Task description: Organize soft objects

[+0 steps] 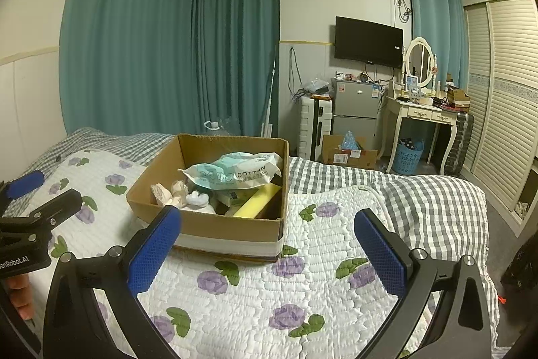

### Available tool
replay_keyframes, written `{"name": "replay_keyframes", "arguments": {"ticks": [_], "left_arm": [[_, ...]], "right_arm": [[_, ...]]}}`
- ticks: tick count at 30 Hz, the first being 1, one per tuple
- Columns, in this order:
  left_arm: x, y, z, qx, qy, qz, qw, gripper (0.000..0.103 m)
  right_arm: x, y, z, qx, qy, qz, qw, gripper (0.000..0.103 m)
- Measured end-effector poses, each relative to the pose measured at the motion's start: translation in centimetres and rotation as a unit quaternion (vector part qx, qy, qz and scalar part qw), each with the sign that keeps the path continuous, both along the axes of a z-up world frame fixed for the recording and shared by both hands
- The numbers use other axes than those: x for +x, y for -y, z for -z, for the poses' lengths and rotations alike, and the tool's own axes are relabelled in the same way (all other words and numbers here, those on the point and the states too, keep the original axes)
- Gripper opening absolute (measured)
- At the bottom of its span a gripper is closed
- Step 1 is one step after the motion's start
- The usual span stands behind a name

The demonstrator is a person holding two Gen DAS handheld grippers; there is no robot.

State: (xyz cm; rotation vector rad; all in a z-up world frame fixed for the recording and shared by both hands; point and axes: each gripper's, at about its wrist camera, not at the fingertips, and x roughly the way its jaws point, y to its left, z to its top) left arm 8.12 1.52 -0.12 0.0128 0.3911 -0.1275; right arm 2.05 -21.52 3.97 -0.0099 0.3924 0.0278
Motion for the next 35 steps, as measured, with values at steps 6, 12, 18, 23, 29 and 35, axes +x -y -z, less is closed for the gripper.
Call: {"name": "replay_keyframes", "arguments": {"ticks": [6,12,18,23,29,35], "left_arm": [[0.0,0.01,0.0,0.0,0.001,0.0,1.0,0.103],[0.0,0.02,0.01,0.0,0.001,0.0,1.0,0.103],[0.01,0.01,0.02,0.0,0.0,0.0,1.0,0.103],[0.02,0.0,0.0,0.001,0.0,0.0,1.0,0.103],[0.02,0.0,0.0,0.002,0.003,-0.002,1.0,0.103],[-0.07,-0.06,-0.07,0.001,0.009,-0.002,1.0,0.103]], "right_arm": [[0.03,-0.08,0.05,0.0,-0.002,-0.001,1.0,0.103],[0.09,-0.35,0.09,-0.002,-0.004,-0.001,1.0,0.103],[0.08,-0.35,0.08,-0.002,-0.004,-0.001,1.0,0.103],[0.15,-0.37,0.17,-0.001,-0.006,-0.003,1.0,0.103],[0.19,-0.39,0.21,-0.001,-0.007,-0.003,1.0,0.103],[0.2,-0.37,0.25,0.0,-0.008,-0.003,1.0,0.103]]}}
